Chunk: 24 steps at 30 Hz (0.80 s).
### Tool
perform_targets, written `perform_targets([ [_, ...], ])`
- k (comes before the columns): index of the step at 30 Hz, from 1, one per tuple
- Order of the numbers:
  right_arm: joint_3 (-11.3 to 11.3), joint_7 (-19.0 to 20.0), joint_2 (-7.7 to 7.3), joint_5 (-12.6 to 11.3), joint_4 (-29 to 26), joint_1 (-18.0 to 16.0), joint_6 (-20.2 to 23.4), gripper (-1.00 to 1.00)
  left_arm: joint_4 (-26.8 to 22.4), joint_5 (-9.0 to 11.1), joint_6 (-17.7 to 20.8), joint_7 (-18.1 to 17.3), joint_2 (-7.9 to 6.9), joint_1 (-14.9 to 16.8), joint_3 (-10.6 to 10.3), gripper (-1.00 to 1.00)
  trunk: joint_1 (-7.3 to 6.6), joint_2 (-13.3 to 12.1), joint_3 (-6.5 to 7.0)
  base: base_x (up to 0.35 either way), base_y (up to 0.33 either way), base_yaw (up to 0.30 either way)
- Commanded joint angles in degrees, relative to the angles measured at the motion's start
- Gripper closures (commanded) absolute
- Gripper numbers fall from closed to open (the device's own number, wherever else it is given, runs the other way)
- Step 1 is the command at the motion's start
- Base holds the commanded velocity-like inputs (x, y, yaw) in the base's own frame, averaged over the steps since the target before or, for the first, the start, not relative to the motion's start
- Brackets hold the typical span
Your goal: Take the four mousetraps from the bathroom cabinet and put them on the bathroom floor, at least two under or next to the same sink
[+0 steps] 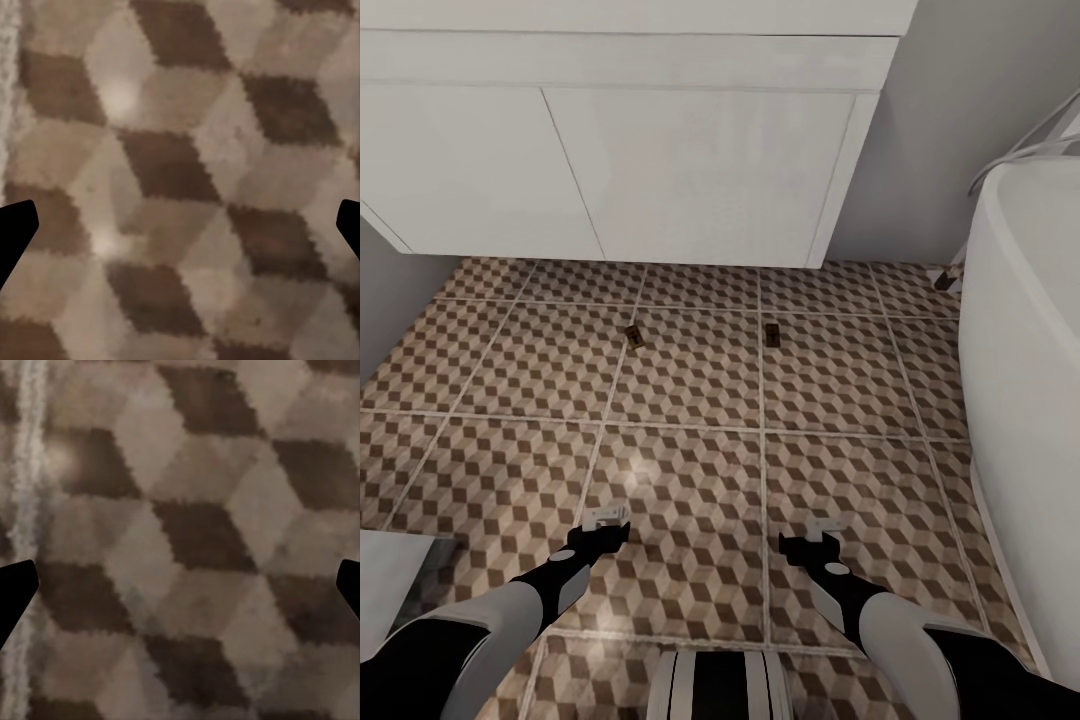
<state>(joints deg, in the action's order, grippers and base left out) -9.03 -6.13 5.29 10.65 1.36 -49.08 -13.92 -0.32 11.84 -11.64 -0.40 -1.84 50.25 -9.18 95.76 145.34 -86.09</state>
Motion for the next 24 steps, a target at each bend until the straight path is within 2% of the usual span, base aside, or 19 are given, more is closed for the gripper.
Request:
perform_targets([
  [1, -0.5, -0.3, 0.0, 0.6, 0.1, -0.1, -0.3, -1.0, 0.1, 0.5, -0.2, 0.0, 0.0, 0.0, -0.5, -1.0, -0.01, 0.0, -0.03, 0.0, 0.0, 0.0],
  [24, -0.4, -0.3, 0.01, 0.6, 0.1, -0.1, -0.3, -1.0, 0.1, 0.5, 0.0, 0.0, 0.25, 0.0, -0.5, -1.0, -0.01, 0.0, -0.03, 0.0, 0.0, 0.0],
])
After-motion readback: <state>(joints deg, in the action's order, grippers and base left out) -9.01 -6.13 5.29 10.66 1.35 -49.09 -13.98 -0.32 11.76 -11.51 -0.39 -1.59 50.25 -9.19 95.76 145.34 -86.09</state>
